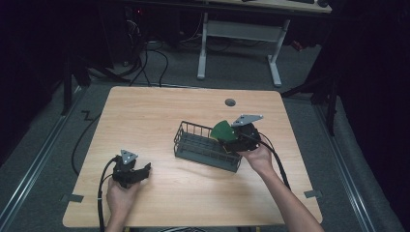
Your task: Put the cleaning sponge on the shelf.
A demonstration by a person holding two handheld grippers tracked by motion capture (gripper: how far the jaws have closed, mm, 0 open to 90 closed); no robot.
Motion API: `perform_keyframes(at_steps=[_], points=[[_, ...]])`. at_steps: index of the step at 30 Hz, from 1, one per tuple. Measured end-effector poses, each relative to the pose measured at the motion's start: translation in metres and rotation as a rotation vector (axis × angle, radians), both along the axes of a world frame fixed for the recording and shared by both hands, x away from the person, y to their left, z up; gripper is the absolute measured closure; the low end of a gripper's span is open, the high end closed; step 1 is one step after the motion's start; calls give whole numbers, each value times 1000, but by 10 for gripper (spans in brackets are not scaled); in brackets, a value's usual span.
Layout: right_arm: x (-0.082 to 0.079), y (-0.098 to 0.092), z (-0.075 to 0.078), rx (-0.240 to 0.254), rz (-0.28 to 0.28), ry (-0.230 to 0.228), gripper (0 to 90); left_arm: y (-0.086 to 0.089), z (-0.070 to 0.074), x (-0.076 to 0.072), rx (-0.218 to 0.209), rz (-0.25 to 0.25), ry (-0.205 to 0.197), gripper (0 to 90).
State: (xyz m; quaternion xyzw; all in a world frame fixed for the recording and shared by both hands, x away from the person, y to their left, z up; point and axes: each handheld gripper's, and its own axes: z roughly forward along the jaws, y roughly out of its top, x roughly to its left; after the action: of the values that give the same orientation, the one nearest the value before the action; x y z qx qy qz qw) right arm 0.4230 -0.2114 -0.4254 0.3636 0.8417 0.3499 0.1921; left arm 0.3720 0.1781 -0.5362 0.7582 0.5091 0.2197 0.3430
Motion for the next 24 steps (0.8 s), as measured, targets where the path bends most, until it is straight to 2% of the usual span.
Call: perform_keyframes(at_steps=[24], points=[[-3,5,-5,-9,12,14,289,0,0,0,-1,0,-1,315]])
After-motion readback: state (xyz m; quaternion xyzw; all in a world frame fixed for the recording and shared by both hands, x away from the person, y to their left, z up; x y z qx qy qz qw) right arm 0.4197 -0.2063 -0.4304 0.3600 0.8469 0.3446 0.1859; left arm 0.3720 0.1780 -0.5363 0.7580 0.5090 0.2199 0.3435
